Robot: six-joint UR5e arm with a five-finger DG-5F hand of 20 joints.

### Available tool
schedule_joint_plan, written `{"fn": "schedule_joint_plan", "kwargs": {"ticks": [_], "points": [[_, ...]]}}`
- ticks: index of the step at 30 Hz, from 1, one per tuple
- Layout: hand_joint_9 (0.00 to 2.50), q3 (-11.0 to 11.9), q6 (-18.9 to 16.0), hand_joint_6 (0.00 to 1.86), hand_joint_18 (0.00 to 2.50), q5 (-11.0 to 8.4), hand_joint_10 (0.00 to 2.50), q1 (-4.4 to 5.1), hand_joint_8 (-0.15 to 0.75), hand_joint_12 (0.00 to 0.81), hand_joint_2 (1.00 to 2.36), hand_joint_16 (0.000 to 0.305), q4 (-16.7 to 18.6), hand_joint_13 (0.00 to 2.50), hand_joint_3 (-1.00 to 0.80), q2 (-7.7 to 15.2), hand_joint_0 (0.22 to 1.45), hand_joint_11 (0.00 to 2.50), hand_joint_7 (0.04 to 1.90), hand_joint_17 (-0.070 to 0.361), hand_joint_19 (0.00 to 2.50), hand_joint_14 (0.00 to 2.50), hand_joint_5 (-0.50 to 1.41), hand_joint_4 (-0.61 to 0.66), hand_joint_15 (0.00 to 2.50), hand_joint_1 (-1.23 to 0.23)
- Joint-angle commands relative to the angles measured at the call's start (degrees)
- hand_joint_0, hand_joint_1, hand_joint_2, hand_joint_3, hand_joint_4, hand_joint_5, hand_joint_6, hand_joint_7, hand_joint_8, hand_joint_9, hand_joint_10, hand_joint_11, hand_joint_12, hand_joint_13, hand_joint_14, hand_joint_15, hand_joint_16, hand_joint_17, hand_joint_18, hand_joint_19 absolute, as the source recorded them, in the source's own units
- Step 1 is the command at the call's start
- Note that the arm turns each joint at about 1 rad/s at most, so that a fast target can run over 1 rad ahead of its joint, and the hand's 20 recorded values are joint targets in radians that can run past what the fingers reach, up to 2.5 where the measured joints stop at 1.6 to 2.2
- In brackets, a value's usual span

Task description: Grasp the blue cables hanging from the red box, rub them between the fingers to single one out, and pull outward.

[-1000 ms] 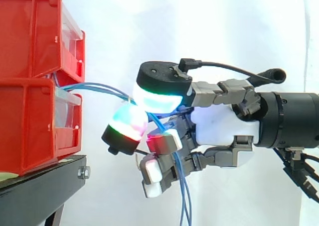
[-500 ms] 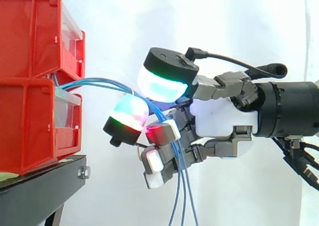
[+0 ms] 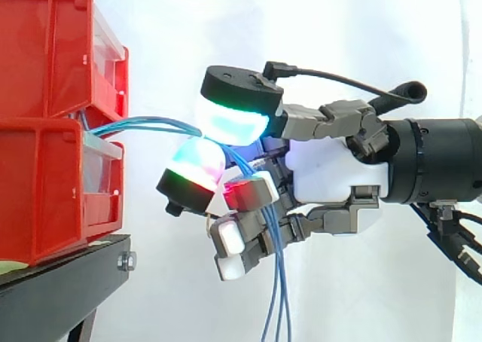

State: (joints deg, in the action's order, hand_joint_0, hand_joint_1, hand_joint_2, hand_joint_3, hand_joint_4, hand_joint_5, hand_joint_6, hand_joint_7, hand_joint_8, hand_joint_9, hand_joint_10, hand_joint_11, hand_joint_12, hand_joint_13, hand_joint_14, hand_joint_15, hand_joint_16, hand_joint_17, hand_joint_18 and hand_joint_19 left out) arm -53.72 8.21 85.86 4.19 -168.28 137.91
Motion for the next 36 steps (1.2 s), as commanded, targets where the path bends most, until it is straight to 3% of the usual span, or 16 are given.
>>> {"fn": "schedule_joint_plan", "kwargs": {"ticks": [1,11,15,22,27,36], "points": [[1.25,0.0,-0.1,0.89,0.8,0.19,0.02,-0.06,0.328,0.402,1.02,0.053,-0.3,1.03,-0.21,0.0,0.6,1.0,1.0,0.119,0.55,0.02,-0.14,0.12,0.59,-0.73],[1.14,0.3,-0.2,0.93,0.77,0.19,0.02,-0.15,0.304,0.38,1.02,0.05,-0.3,0.98,-0.12,0.0,0.66,1.02,1.03,0.113,0.55,0.02,-0.16,-0.02,0.61,-0.87],[1.09,0.3,-0.3,0.93,0.76,0.19,0.02,-0.24,0.296,0.374,1.02,0.05,-0.8,0.95,-0.24,0.0,0.73,1.01,1.05,0.112,0.53,0.02,-0.18,-0.03,0.6,-0.93],[1.07,0.3,-0.3,0.93,0.75,0.19,0.02,-0.24,0.288,0.364,1.0,0.049,-1.1,0.94,-0.49,0.0,0.8,1.0,0.97,0.111,0.51,0.02,-0.19,-0.02,0.59,-0.93],[1.09,0.3,-0.3,0.92,0.76,0.27,0.02,-0.24,0.293,0.366,1.0,0.049,-1.1,0.94,-0.5,0.0,0.7,1.0,0.9,0.11,0.52,0.02,-0.18,0.09,0.59,-0.92],[1.14,0.4,-0.5,0.89,0.78,0.19,0.02,-0.24,0.309,0.39,1.0,0.051,-1.9,0.98,-0.5,0.0,0.56,0.97,0.92,0.116,0.56,0.02,-0.16,0.11,0.6,-0.77]]}}
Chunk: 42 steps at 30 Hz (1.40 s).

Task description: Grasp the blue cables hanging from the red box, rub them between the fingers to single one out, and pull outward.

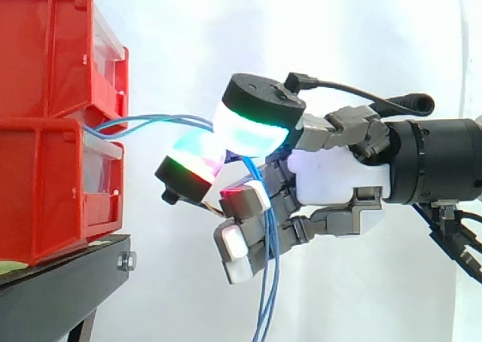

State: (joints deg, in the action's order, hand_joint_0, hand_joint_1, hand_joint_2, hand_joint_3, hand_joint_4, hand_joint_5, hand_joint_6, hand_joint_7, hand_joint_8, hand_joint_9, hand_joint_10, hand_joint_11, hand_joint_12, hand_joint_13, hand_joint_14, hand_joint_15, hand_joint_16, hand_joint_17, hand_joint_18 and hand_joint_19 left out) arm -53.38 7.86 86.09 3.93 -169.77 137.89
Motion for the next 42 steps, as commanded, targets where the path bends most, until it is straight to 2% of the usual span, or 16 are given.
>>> {"fn": "schedule_joint_plan", "kwargs": {"ticks": [1,7,11,17,19,22,29,30,37,40,42], "points": [[1.14,0.0,-0.2,0.89,0.78,-0.05,0.02,-0.06,0.311,0.393,1.0,0.052,-0.5,0.98,-0.5,0.0,0.55,0.97,0.91,0.117,0.56,0.02,-0.16,0.12,0.6,-0.75],[1.16,0.0,-0.5,0.87,0.79,-0.05,0.02,0.03,0.316,0.402,1.0,0.053,-0.9,0.98,-0.5,0.0,0.53,0.96,0.9,0.12,0.56,0.02,-0.16,0.12,0.6,-0.68],[1.15,0.0,-0.7,0.87,0.77,-0.05,0.02,0.03,0.309,0.392,1.01,0.051,-1.2,0.98,-0.43,0.0,0.6,0.96,0.94,0.115,0.57,0.02,-0.16,0.11,0.6,-0.66],[1.16,0.0,-0.8,0.88,0.77,-0.05,0.02,0.03,0.306,0.393,1.01,0.051,-1.2,0.98,-0.29,0.0,0.6,0.97,0.96,0.115,0.57,0.02,-0.16,0.09,0.6,-0.68],[1.16,-0.1,-0.8,0.88,0.79,-0.05,0.02,0.03,0.322,0.406,1.02,0.054,-1.2,0.98,-0.21,0.0,0.6,0.96,0.98,0.121,0.55,0.02,-0.16,0.1,0.59,-0.72],[1.1,-0.4,-0.8,0.91,0.78,-0.05,0.02,0.03,0.308,0.395,1.02,0.053,-1.6,0.96,-0.18,0.0,0.63,0.95,0.96,0.119,0.55,0.02,-0.17,0.07,0.6,-0.8],[1.05,-0.8,-1.2,0.92,0.75,-0.05,0.02,0.12,0.288,0.373,1.01,0.05,-3.9,0.91,-0.3,0.0,0.73,0.98,0.96,0.113,0.53,0.02,-0.18,-0.03,0.58,-0.91],[1.04,-0.8,-1.2,0.92,0.74,0.04,0.02,0.12,0.29,0.372,1.01,0.05,-4.3,0.91,-0.33,0.0,0.76,0.97,1.02,0.113,0.52,0.02,-0.19,-0.02,0.58,-0.93],[1.04,-0.8,-2.6,0.93,0.74,0.39,0.02,0.03,0.286,0.363,1.0,0.049,-5.3,0.91,-0.47,0.0,0.79,0.96,0.94,0.111,0.52,0.02,-0.19,-0.03,0.58,-0.92],[1.05,-0.7,-2.9,0.92,0.75,0.66,0.02,0.03,0.288,0.365,1.0,0.049,-5.2,0.92,-0.5,0.0,0.73,0.95,0.93,0.11,0.52,0.02,-0.18,0.05,0.58,-0.91],[1.09,-0.7,-2.9,0.91,0.75,0.66,0.02,0.03,0.3,0.372,1.0,0.049,-5.3,0.93,-0.5,-0.1,0.65,0.96,0.92,0.11,0.54,0.02,-0.17,0.08,0.59,-0.86]]}}
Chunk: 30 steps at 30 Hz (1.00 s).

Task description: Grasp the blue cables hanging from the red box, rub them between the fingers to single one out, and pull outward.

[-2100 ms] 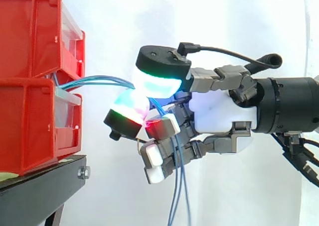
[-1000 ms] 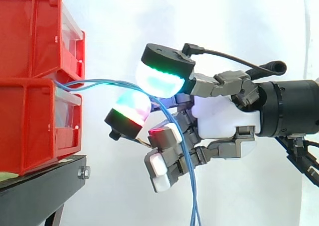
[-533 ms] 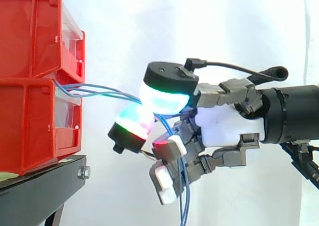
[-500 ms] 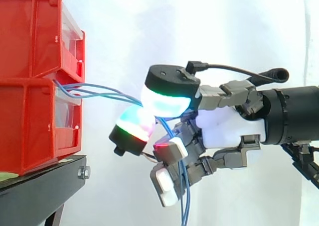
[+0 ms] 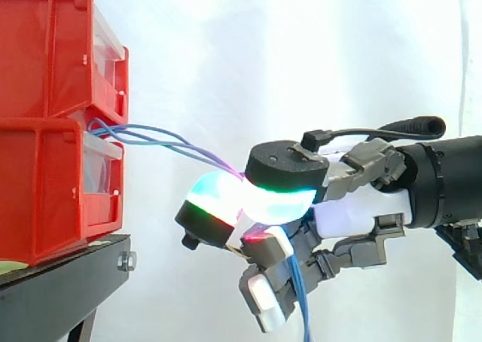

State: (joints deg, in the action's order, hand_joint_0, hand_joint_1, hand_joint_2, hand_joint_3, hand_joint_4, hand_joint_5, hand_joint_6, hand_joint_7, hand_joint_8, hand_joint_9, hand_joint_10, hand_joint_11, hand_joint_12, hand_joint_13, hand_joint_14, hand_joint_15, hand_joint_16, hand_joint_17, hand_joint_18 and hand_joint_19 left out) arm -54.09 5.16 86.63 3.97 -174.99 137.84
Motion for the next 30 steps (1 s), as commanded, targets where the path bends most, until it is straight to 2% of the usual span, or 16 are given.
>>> {"fn": "schedule_joint_plan", "kwargs": {"ticks": [1,5,9,13,15,19,24,28,30], "points": [[1.09,0.0,-0.1,0.9,0.75,0.12,0.02,-0.1,0.294,0.373,1.0,0.049,0.0,0.94,-0.5,0.0,0.63,0.96,0.91,0.111,0.55,0.02,-0.17,0.08,0.6,-0.85],[1.12,0.6,-0.1,0.89,0.76,0.3,0.02,-0.1,0.304,0.389,1.0,0.052,-0.2,0.95,-0.5,0.0,0.55,0.96,0.92,0.116,0.56,0.02,-0.16,0.1,0.6,-0.79],[1.14,1.4,-0.1,0.89,0.79,0.56,0.02,-0.1,0.32,0.405,1.0,0.054,-2.2,0.96,-0.5,0.0,0.51,0.95,0.92,0.122,0.57,0.02,-0.16,0.1,0.59,-0.74],[1.14,1.4,-0.1,0.88,0.78,1.0,0.02,-0.19,0.316,0.4,1.0,0.054,-3.6,0.96,-0.5,0.0,0.53,0.95,0.91,0.121,0.57,0.02,-0.16,0.1,0.59,-0.7],[1.14,1.5,-0.1,0.88,0.76,1.18,0.02,-0.1,0.305,0.392,1.01,0.052,-4.4,0.95,-0.42,0.0,0.58,0.95,0.95,0.116,0.58,0.02,-0.16,0.08,0.6,-0.66],[1.15,1.5,-0.1,0.88,0.76,1.44,0.02,-0.19,0.303,0.391,1.01,0.051,-4.9,0.96,-0.32,0.0,0.59,0.96,0.98,0.115,0.59,0.02,-0.16,0.07,0.6,-0.65],[1.12,1.8,-0.1,0.9,0.79,1.44,0.02,-0.19,0.32,0.408,1.02,0.055,-6.6,0.95,-0.15,-0.5,0.6,0.95,0.98,0.124,0.56,0.02,-0.16,0.1,0.59,-0.73],[1.07,1.7,0.0,0.91,0.75,1.35,0.02,-0.28,0.296,0.382,1.02,0.052,-8.5,0.91,-0.17,-1.6,0.64,0.95,0.95,0.117,0.56,0.02,-0.17,0.04,0.6,-0.82],[1.05,1.8,0.0,0.91,0.74,1.53,0.02,-0.45,0.292,0.375,1.02,0.051,-9.4,0.9,-0.24,-2.0,0.68,0.96,0.97,0.115,0.55,0.02,-0.17,0.01,0.59,-0.87]]}}
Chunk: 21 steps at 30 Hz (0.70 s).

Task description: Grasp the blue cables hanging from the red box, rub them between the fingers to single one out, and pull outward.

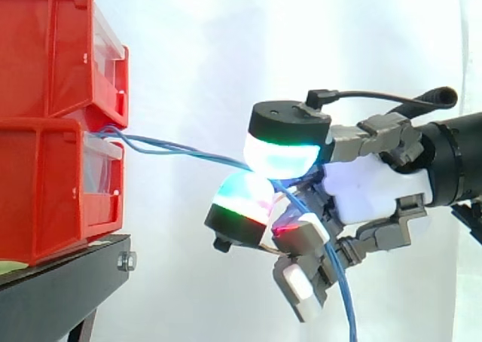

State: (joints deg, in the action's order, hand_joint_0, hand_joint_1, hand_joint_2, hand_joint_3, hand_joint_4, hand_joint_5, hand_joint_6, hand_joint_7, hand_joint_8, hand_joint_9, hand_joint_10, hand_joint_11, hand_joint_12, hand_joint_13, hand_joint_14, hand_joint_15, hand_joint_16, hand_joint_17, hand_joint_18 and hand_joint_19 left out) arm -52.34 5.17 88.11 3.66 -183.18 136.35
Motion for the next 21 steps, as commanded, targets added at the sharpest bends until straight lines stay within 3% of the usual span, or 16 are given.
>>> {"fn": "schedule_joint_plan", "kwargs": {"ticks": [1,8,11,18,21], "points": [[1.04,0.0,0.0,0.91,0.74,0.05,0.02,-0.23,0.292,0.374,1.01,0.051,-1.3,0.89,-0.26,-0.5,0.69,0.96,0.99,0.115,0.54,0.02,-0.18,0.01,0.59,-0.88],[1.04,0.0,-0.1,0.91,0.73,0.05,0.02,-0.49,0.285,0.367,1.0,0.05,-1.7,0.89,-0.43,-0.5,0.77,0.94,1.02,0.112,0.52,0.02,-0.18,-0.04,0.58,-0.92],[1.05,0.0,0.0,0.92,0.73,0.05,0.02,-0.58,0.283,0.364,1.0,0.05,-1.6,0.9,-0.5,-0.6,0.78,0.93,0.95,0.111,0.51,0.02,-0.18,-0.01,0.57,-0.91],[1.08,0.0,0.5,0.88,0.74,0.14,0.02,-0.84,0.297,0.381,1.0,0.051,-0.4,0.91,-0.5,-0.5,0.55,0.93,0.9,0.116,0.56,0.02,-0.17,0.1,0.59,-0.82],[1.09,0.0,0.5,0.88,0.75,0.14,0.02,-0.93,0.307,0.393,1.0,0.054,-0.1,0.92,-0.5,-0.5,0.51,0.92,0.89,0.122,0.56,0.02,-0.16,0.11,0.59,-0.76]]}}
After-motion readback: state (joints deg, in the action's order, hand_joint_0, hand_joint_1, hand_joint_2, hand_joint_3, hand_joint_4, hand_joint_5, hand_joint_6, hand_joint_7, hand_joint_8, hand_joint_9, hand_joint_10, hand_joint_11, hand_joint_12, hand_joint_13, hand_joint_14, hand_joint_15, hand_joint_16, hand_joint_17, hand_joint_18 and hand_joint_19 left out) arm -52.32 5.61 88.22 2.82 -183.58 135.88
